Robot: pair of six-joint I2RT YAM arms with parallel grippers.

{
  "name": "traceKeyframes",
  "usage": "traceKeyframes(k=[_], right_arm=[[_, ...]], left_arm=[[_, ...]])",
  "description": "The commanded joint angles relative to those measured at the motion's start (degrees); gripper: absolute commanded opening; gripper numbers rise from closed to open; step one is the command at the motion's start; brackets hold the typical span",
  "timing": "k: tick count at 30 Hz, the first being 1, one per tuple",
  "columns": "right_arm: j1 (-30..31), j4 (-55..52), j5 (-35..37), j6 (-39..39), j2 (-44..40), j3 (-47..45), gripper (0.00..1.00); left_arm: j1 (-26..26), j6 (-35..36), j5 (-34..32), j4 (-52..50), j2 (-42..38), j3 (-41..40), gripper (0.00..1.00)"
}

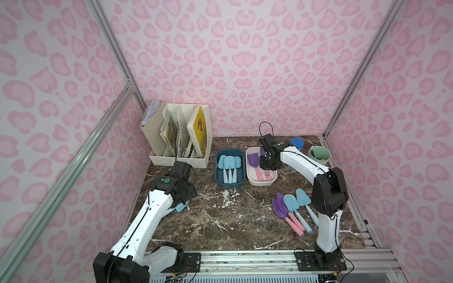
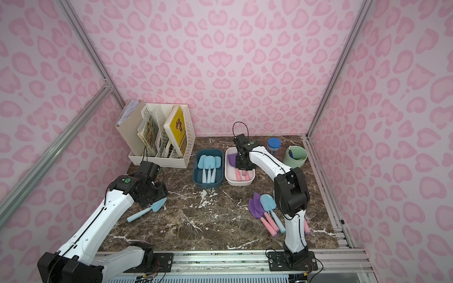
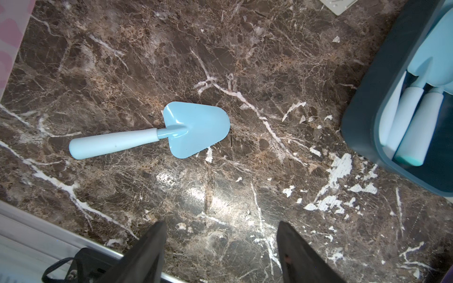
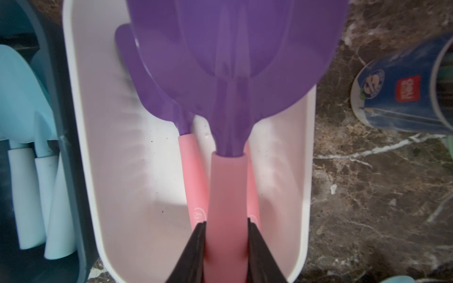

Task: Sort the small shovels by color and place them into the storage box
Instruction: Place the shovel in the storage box.

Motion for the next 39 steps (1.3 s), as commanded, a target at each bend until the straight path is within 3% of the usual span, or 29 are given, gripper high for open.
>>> traceKeyframes(k=[1, 21, 39], right_arm=[[0.0, -0.3, -0.9, -1.1, 1.6, 1.3, 0.17], [0.2, 2.0, -2.0, -1.1, 7.7, 1.6, 0.23], [0.2, 2.7, -1.7, -1.3, 8.4, 0.4, 0.37]], left_arm=[[0.1, -0.1, 0.3, -0.9, -0.2, 0.3, 0.75], [0.1, 0.5, 0.3, -1.4, -0.1, 0.8, 0.75], [0.0, 0.5, 0.0, -1.8, -0.5, 0.7, 0.75]])
